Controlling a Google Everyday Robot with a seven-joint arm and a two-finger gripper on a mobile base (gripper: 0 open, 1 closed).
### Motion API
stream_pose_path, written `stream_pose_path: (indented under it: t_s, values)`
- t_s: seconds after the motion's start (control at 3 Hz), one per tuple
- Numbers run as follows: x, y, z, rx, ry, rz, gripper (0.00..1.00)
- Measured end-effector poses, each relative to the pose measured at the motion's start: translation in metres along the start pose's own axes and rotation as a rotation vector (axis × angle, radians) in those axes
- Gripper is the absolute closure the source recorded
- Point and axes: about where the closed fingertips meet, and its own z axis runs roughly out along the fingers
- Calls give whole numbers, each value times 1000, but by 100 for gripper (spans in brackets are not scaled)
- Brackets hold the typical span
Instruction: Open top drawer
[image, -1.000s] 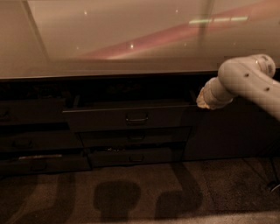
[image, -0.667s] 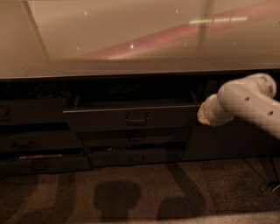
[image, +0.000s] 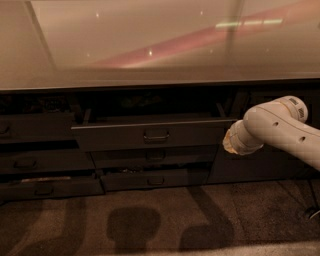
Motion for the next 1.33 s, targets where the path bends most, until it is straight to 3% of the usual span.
stream_pose_path:
  t_s: [0.67, 1.0, 1.33]
  values:
    - [2, -57, -27, 48, -6, 26, 11]
    - [2, -61, -28, 54, -7, 28, 0]
    - [3, -61, -28, 54, -6, 28, 0]
